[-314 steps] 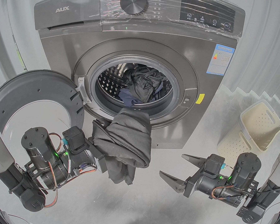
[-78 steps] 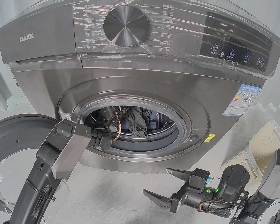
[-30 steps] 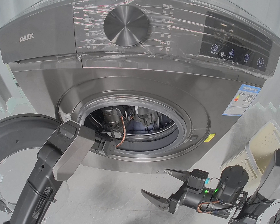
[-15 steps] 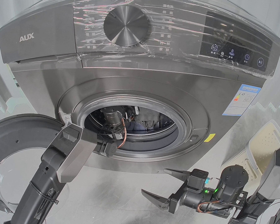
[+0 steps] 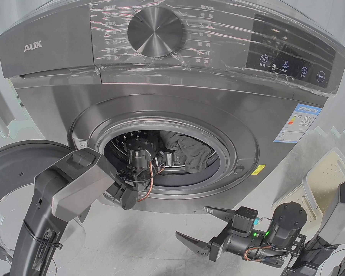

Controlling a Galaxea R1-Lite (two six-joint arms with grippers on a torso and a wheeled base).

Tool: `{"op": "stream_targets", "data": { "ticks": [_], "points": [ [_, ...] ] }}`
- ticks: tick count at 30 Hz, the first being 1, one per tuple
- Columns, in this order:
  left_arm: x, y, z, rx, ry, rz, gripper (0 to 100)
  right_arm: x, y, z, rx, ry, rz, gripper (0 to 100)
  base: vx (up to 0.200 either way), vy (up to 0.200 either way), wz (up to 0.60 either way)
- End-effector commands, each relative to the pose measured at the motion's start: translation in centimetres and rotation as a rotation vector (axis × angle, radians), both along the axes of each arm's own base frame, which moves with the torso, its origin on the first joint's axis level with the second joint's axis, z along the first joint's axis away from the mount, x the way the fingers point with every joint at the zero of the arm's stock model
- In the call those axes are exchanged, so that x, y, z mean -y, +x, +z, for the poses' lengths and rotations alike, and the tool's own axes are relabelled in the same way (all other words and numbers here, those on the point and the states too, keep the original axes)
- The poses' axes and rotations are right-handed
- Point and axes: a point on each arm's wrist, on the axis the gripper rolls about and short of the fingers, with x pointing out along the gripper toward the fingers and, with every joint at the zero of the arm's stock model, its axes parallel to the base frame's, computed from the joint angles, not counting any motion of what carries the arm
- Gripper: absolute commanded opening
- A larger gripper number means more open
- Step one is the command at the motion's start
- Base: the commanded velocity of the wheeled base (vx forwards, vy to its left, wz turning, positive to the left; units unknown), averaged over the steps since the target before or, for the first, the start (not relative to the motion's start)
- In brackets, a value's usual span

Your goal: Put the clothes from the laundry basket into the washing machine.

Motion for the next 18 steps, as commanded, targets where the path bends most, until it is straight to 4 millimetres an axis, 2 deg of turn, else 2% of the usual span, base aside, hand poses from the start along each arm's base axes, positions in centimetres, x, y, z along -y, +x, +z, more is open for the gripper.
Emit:
{"op": "stream_targets", "data": {
  "ticks": [1, 8, 13, 18],
  "points": [
    [-0.8, -3.3, 3.4, -0.002, 0.033, -0.049, 100, 0.1, 0.1, 0.1, 0.003, 0.004, -0.006, 100, 0.000, 0.000, 0.00],
    [-1.8, -6.4, 2.7, -0.070, 0.123, -0.124, 100, 0.1, 0.2, 0.2, 0.007, 0.009, -0.006, 100, 0.000, 0.000, 0.00],
    [-1.6, -8.9, 2.6, -0.111, 0.159, -0.181, 100, 0.1, 0.2, 0.3, 0.008, 0.010, -0.006, 100, 0.000, 0.000, 0.00],
    [-1.6, -10.4, 2.5, -0.123, 0.176, -0.221, 100, 0.1, 0.2, 0.3, 0.008, 0.010, -0.007, 100, 0.000, 0.000, 0.00]
  ]
}}
